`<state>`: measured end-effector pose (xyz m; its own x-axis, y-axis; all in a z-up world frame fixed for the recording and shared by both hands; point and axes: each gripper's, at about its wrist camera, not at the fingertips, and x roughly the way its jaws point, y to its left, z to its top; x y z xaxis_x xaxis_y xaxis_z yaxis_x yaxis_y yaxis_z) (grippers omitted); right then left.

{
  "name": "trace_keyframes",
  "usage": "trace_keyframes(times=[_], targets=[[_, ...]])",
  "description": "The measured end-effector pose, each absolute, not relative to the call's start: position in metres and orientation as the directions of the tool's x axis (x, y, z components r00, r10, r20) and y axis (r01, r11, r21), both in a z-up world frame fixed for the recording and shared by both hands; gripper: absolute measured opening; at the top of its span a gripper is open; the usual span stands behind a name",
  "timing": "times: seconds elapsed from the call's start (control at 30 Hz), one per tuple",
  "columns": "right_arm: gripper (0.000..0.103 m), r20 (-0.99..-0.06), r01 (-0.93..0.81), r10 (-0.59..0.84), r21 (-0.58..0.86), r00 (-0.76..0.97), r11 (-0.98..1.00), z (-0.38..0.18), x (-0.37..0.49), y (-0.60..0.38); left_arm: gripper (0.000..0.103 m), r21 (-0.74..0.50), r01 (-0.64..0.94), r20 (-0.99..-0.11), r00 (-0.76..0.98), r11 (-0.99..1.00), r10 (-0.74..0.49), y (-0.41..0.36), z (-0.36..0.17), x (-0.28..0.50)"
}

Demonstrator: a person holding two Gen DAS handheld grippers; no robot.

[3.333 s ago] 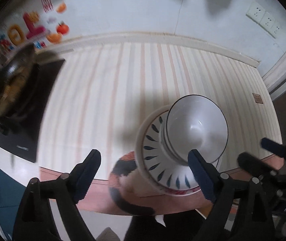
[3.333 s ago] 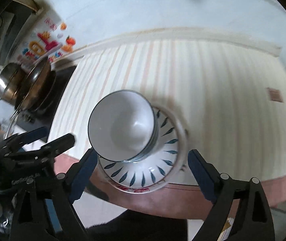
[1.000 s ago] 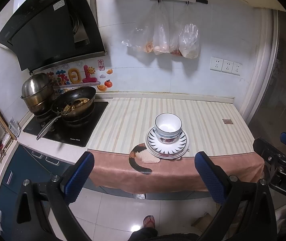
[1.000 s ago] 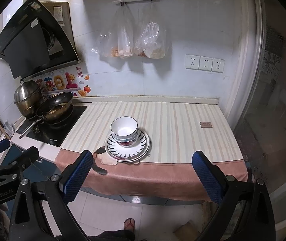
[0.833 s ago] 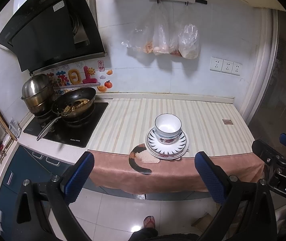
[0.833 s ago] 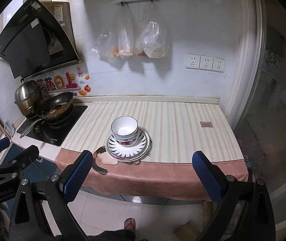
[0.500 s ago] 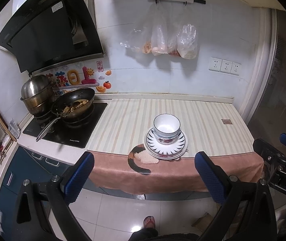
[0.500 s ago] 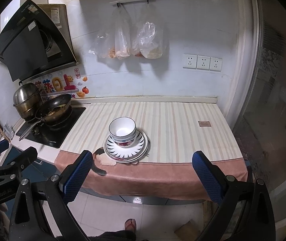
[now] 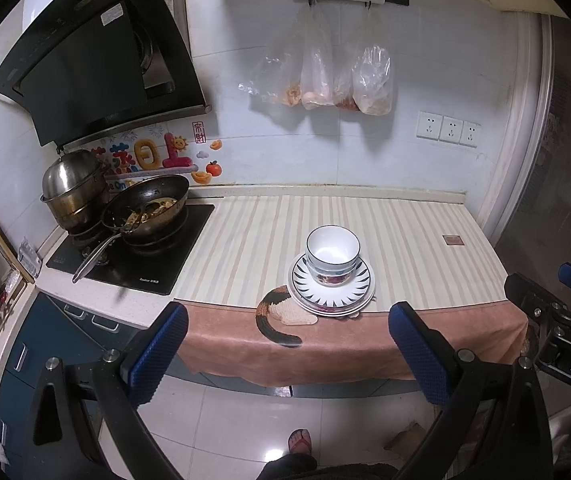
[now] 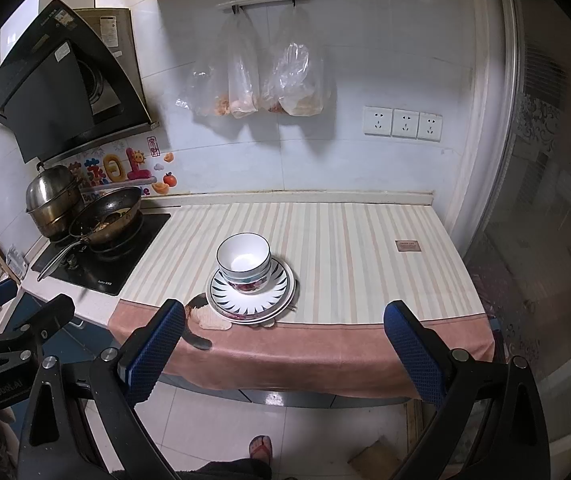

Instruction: Organize plates and bowls

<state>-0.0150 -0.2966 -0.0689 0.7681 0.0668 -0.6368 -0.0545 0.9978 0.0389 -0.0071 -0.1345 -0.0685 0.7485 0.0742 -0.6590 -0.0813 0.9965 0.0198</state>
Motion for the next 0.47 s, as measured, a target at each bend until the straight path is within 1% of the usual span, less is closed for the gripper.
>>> trace_keyframes(times=[0.47], targets=[[0.102,-0.638,-0.057,0.067,0.037,0.767,0.998,-0.0693,-0.0144,-0.2951,0.103,0.024,-0.072,-0.655,0.752,0.997,0.07,-0.1292,-0.069,-0.0029]])
